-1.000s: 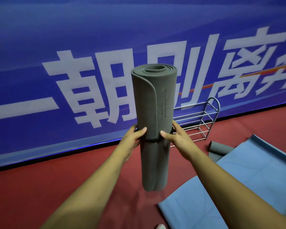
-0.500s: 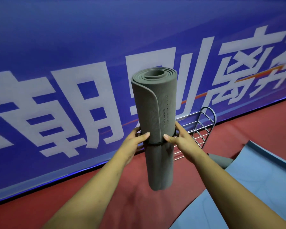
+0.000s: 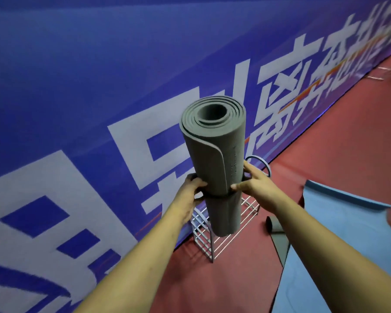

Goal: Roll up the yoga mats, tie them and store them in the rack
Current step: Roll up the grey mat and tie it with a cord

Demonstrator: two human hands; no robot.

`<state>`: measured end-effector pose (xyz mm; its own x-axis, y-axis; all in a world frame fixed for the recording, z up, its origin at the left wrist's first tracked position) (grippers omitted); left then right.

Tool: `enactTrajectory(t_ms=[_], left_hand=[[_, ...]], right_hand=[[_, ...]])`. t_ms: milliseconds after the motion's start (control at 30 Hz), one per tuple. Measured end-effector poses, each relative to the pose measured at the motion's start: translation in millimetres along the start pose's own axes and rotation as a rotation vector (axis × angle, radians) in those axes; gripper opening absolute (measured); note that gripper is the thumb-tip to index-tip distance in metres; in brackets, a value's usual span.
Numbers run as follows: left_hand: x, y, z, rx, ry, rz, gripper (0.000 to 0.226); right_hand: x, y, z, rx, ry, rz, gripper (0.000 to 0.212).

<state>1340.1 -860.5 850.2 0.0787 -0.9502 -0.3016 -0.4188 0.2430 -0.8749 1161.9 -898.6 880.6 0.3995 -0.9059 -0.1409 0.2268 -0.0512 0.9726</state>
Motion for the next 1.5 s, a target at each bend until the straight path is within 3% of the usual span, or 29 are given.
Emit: enactTrajectory(t_ms=[200, 400, 533, 700, 867, 1067, 1167, 1267, 1433, 1500], left_hand=[[82.3, -6.4, 2.7, -0.079, 0.041, 0.025, 0.032], [153.8, 26.7, 15.0, -0.123, -0.026, 0.067, 0.035], [196.7, 55.6, 12.8, -0.174, -0.152, 0.095, 0.038], [240.0, 87.6, 0.7, -0.269, -0.352, 0.034, 0.011], [255.4, 120.3, 0.3, -0.233, -0.524, 0.076, 0.046], [262.1, 158.3, -1.5, -0.271, -0.693, 0.122, 0.038], [264.6, 179.7, 5.6, -0.348, -0.726, 0.155, 0.036], [272.1, 198.5, 16.2, -0.41, -0.759, 0.151, 0.04], [283.3, 205.7, 24.3, -0.439, -0.763, 0.128, 0.096], [287.3, 205.4, 23.5, -0.457, -0.746, 0.118, 0.101]], right_hand=[[69.5, -9.8, 15.5, 0.038, -0.032, -0.039, 0.084], [147.1, -52.3, 32.8, 0.091, 0.026, -0.083, 0.085], [197.7, -97.1, 52.3, 0.206, 0.083, -0.211, 0.075], [256.6, -141.0, 72.9, 0.215, 0.243, -0.31, 0.073], [287.2, -175.4, 81.7, 0.166, 0.393, -0.395, 0.072], [302.4, -242.6, 70.6, 0.069, 0.542, -0.553, 0.065], [308.7, -271.7, 61.3, 0.17, 0.568, -0.642, 0.063], [316.9, -278.6, 54.6, 0.325, 0.544, -0.728, 0.032], [327.5, -285.2, 44.8, 0.207, 0.6, -0.75, 0.061], [329.2, -295.5, 44.4, 0.183, 0.62, -0.753, 0.07]])
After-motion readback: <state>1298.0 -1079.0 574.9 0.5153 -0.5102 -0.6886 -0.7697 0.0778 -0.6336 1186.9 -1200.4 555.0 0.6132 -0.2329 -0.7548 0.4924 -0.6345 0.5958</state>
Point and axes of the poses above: each hand's wrist, its own x-axis towards the middle knuckle, its own z-axis out of the back of the hand, y = z × x, the point moved 8 cm from there along x, towards the middle knuckle, and after that the axes turned 9 degrees about -x, right-handed, at the moved point
